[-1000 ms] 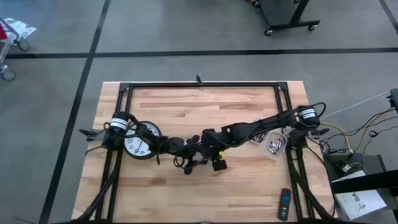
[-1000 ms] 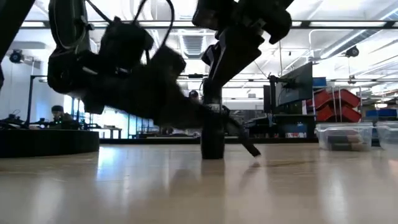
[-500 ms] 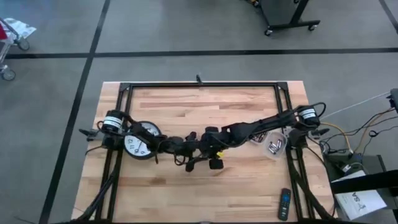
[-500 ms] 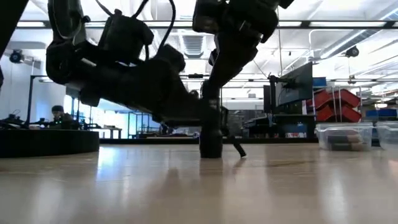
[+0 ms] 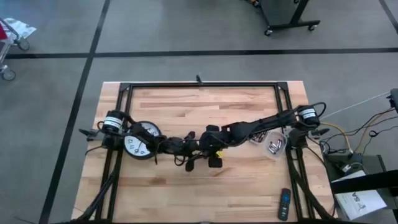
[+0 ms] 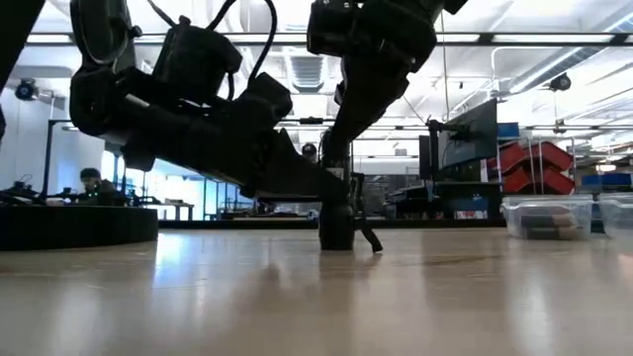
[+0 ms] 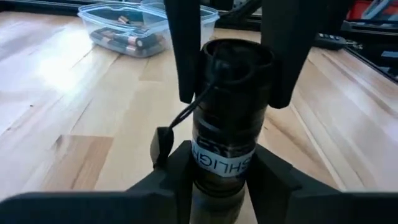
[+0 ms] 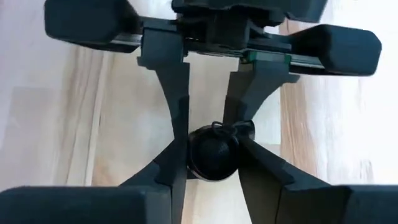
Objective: Insert battery
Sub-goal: Open the black flashlight battery compartment
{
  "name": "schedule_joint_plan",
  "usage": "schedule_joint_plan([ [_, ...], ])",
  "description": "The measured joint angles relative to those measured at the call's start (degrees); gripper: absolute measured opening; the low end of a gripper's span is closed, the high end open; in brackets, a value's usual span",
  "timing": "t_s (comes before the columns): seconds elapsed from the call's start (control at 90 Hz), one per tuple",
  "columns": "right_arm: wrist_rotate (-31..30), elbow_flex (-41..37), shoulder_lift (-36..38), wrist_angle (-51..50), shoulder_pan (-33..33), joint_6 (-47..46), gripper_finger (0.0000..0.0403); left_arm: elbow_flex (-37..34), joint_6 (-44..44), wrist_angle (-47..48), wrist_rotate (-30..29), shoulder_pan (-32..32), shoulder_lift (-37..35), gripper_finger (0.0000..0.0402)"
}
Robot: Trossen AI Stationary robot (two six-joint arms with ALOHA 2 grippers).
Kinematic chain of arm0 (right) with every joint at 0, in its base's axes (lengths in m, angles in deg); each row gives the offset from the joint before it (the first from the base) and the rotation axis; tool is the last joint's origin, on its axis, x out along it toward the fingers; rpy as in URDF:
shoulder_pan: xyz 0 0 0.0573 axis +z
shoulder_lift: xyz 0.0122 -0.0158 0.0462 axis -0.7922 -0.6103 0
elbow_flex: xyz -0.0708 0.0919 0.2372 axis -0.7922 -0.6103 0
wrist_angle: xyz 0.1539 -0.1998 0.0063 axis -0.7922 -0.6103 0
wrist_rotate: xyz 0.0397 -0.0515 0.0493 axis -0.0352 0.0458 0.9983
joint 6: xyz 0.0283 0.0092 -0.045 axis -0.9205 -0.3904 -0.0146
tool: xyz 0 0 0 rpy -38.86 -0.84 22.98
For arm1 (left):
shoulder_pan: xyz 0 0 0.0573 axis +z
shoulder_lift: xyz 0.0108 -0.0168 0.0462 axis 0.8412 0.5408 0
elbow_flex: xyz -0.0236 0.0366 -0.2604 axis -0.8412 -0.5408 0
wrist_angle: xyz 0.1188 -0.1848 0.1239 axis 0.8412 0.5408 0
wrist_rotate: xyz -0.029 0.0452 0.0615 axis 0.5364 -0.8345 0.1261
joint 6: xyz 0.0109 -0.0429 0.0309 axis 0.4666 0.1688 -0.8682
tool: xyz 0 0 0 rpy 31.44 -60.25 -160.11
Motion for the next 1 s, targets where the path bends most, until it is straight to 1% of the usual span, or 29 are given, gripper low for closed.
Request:
schedule_joint_plan([
  [0.156,1.0,0.0,0.0,0.0,0.0,5.7,0.0090,-0.1,-2.3,0.2,2.1,0.0,0.0,0.0098],
  [0.211,2.0,0.0,0.0,0.0,0.0,8.9,0.0090,-0.1,-3.2,0.2,4.7,0.1,0.0,0.0098],
  [0.356,7.0,0.0,-0.1,0.2,0.0,17.2,0.0097,0.7,-4.4,1.2,13.1,0.3,0.0,0.0098],
  [0.433,9.3,0.0,-0.1,0.4,-0.1,20.4,0.0094,1.2,-5.1,2.0,16.0,0.3,0.0,0.0098],
  [0.489,10.4,0.0,-0.1,0.8,-0.2,21.7,0.0090,1.7,-5.3,3.0,17.1,0.3,0.0,0.0098],
  [0.678,11.8,0.3,-0.2,0.6,-0.2,25.9,0.0095,2.5,-6.8,5.5,18.7,0.3,-0.1,0.0097],
  [0.744,11.8,0.6,-0.2,0.3,-0.2,25.3,0.0101,2.8,-6.8,5.7,18.6,0.4,-0.1,0.0097],
  [0.878,10.7,1.3,-0.2,-1.4,-0.4,24.5,0.0122,3.5,-6.8,6.3,16.1,0.8,-0.1,0.0098],
  [1.0,10.0,4.1,-0.2,-5.0,-0.4,18.6,0.0146,3.3,-7.4,6.2,11.6,0.8,-0.1,0.0104],
])
